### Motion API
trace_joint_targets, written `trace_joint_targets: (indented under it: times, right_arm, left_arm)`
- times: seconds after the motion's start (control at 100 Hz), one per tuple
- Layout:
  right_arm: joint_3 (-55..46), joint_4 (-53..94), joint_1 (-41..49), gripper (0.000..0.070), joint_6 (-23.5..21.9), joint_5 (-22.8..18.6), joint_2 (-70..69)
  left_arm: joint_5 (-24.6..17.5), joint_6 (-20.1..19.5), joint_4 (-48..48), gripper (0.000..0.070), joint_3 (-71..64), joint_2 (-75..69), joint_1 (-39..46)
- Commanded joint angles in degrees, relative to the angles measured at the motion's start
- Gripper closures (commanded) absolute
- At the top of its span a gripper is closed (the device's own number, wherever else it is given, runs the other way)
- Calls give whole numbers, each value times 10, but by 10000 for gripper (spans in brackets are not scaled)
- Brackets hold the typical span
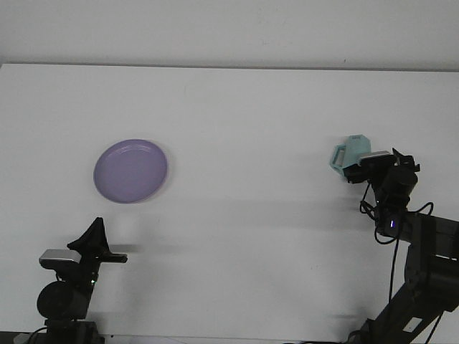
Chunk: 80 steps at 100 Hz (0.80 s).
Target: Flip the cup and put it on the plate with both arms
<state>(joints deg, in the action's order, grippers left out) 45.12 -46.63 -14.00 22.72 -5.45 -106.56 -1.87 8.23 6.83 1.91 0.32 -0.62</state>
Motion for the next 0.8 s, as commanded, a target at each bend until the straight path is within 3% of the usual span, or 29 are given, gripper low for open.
trace_joint_targets:
  times: [0.0, 0.05, 0.2, 0.25, 0.53, 0.79]
  right_arm:
    - [17, -5, -3, 168, 3, -7, -20]
    - [23, -5, -3, 223, 3, -9, -25]
    - [26, -3, -3, 604, 3, -45, -30]
    - [26, -3, -3, 697, 2, -51, -30]
    - [26, 43, -2, 699, -67, -51, 41]
    - [27, 267, 16, 699, -173, -50, 237]
  left_arm:
    - [-1, -7, 6, 688, -11, -1, 0]
    - [-1, -9, 6, 688, -11, -1, 0]
    - [-1, -12, 6, 688, -11, -1, 0]
    - [-1, -12, 6, 688, -11, -1, 0]
    - [-1, -12, 8, 688, -11, -1, 0]
    - [-1, 3, 10, 688, -11, -1, 0]
